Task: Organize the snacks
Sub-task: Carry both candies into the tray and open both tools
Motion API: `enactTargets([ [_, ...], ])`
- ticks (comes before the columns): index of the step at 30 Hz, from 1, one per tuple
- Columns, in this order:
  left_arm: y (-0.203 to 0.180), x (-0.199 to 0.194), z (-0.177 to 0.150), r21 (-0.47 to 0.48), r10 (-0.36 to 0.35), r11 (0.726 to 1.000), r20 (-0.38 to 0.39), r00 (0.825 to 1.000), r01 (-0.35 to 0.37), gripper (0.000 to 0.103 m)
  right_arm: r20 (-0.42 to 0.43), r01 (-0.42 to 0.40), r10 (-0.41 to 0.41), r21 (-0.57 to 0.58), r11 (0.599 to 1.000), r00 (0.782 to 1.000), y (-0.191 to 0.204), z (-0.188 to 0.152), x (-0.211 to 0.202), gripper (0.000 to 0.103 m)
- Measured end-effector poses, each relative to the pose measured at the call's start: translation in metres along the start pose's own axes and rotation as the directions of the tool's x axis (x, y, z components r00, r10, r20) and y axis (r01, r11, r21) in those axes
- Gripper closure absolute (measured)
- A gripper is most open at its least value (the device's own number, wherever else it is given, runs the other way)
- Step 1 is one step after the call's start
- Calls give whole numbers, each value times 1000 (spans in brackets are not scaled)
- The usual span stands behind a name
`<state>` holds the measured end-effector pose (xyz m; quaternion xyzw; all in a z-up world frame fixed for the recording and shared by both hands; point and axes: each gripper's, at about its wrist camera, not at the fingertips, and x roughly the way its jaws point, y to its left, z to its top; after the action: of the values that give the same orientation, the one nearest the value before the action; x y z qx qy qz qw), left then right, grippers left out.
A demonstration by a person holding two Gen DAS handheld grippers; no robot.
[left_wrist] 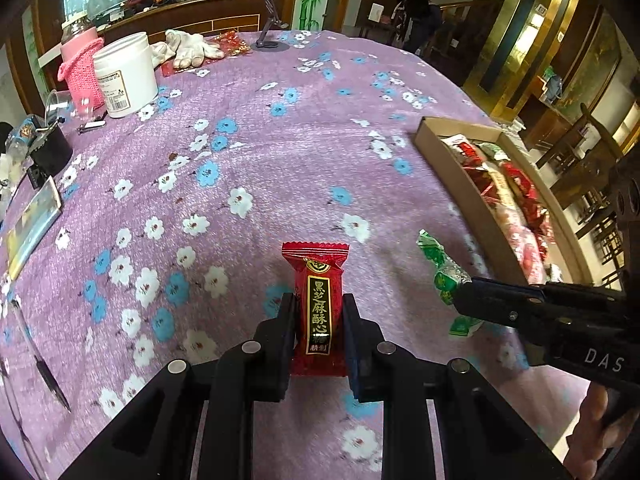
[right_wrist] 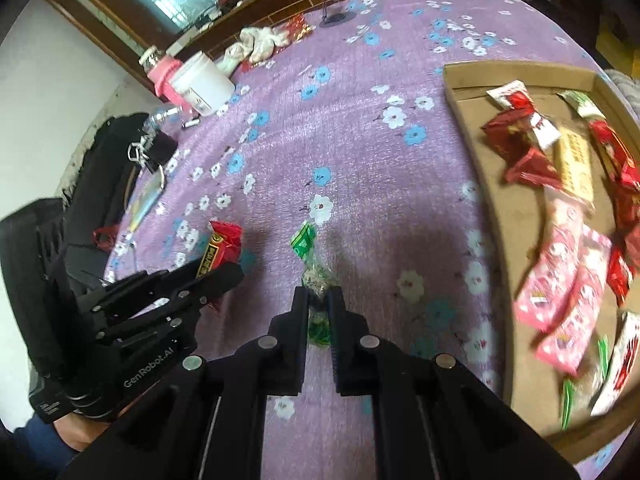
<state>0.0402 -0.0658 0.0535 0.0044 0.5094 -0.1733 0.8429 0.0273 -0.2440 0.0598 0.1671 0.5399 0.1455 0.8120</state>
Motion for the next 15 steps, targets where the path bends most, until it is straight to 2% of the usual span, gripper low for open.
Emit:
enactTargets([
  [9, -15, -20, -6, -12, -17, 1000, 30, 999, 17, 81, 40, -56, 54, 56, 997, 998, -20, -20, -38, 94],
  [15, -33, -25, -9, -4, -40, 999, 35, 999, 40, 81, 37, -75, 72, 90, 993, 997, -33, -23, -48, 94],
])
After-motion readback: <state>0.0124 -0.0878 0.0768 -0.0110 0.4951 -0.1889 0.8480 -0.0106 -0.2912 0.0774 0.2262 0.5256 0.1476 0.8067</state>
